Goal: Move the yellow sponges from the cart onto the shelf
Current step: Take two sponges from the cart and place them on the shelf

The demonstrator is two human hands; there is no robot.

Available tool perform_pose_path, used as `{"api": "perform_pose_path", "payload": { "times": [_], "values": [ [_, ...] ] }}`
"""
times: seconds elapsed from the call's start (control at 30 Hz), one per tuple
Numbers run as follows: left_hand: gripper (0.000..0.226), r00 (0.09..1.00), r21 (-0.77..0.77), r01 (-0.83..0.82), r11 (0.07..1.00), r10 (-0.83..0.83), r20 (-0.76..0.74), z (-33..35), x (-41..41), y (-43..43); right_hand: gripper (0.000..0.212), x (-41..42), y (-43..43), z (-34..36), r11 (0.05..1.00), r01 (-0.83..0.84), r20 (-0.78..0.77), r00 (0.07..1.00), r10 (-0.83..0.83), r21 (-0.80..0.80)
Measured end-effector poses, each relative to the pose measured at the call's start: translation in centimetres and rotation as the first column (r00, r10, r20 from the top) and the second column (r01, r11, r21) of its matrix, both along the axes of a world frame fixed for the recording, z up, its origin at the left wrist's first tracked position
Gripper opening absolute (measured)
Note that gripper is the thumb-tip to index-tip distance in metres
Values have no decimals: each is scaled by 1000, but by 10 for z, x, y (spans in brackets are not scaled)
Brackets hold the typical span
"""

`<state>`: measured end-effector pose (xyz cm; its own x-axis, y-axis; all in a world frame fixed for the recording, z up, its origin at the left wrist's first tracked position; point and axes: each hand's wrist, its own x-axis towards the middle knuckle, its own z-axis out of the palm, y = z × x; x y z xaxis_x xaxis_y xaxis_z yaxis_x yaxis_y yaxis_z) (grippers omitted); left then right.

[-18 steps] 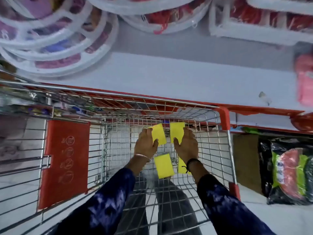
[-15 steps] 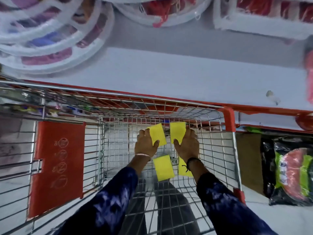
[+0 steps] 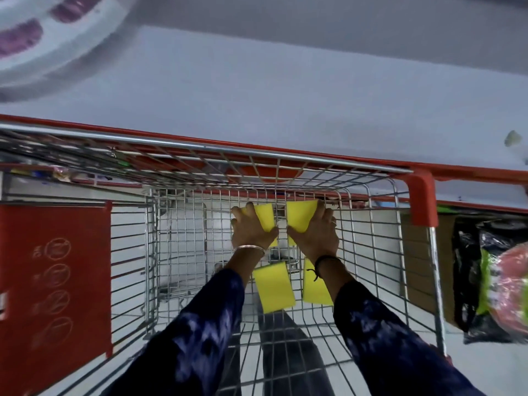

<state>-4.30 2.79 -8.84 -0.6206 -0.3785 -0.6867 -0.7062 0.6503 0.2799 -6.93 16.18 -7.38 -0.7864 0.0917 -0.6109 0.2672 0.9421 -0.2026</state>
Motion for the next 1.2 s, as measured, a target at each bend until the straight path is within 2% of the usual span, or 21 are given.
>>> {"api": "perform_pose_path", "payload": {
  "times": [0.17, 0.47, 0.87, 1.2],
  "values": [
    [91, 995, 7, 49, 999, -48, -82, 32, 9, -12, 105, 4, 1, 30, 999, 27, -2, 1000, -27, -32],
    [96, 976, -2, 65, 998, -64, -208, 147, 32, -28, 108, 16, -6, 137, 998, 6, -36, 999, -9, -69],
    [90, 876, -80, 87, 993, -114, -468, 315, 35, -36, 96, 9, -4, 327, 989, -28, -269, 963, -12, -144],
    [87, 747, -216, 70, 974, -195, -636, 460, 0, -55, 80, -13, -9, 473, 977, -87, -494, 869, -21, -193]
  ]
}}
